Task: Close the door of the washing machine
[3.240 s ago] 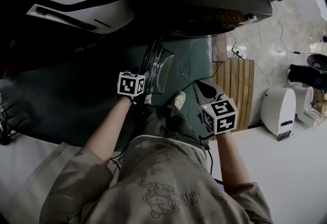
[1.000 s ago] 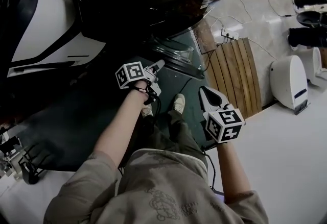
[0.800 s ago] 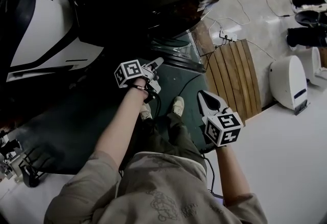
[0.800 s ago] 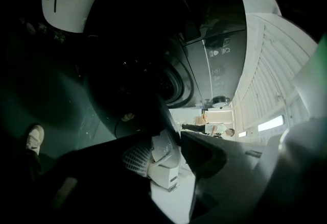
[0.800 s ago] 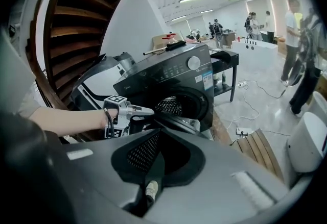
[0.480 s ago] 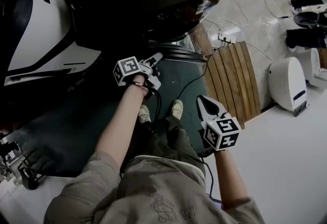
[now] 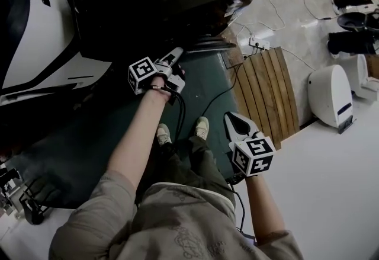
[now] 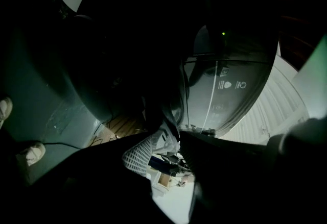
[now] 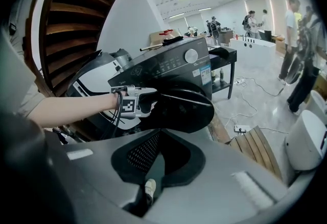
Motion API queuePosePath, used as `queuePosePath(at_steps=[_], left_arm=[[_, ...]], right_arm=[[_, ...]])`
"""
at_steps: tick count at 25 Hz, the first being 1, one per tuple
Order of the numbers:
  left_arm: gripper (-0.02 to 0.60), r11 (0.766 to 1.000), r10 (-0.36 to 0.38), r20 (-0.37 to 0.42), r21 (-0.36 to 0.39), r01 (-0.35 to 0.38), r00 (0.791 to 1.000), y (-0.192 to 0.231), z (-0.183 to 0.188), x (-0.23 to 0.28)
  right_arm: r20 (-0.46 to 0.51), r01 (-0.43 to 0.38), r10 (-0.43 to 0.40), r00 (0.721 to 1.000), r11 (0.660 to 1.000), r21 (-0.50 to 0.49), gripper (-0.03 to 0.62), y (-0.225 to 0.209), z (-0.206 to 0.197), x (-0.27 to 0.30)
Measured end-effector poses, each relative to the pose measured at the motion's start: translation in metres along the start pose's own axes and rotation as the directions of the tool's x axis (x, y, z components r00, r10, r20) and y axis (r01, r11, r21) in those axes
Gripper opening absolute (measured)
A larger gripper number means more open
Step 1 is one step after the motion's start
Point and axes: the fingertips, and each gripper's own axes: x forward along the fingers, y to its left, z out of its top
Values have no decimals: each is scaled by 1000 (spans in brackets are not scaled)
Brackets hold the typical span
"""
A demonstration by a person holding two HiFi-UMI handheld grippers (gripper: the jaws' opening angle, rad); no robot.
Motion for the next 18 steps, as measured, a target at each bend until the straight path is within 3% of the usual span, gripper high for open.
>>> queuePosePath(at_steps=[5, 10, 13, 18], left_arm=[[173, 998, -60, 62, -29, 62, 996, -11, 23, 14], [175, 995, -88, 48, -35, 90, 995, -14, 25, 16], [172, 996, -85, 48, -12, 86, 995, -15, 25, 15], [152, 991, -96, -22, 90, 97, 995, -37, 13, -3]], right_arm=[[-8, 13, -13, 1000, 1000, -1, 29, -5, -3, 3], [-3, 27, -27, 1000, 1000, 7, 29, -5, -8, 6], [5, 33, -33, 999, 999, 7, 28, -2, -9, 6], [34, 39, -39, 999, 999, -6, 29, 9, 2, -5]])
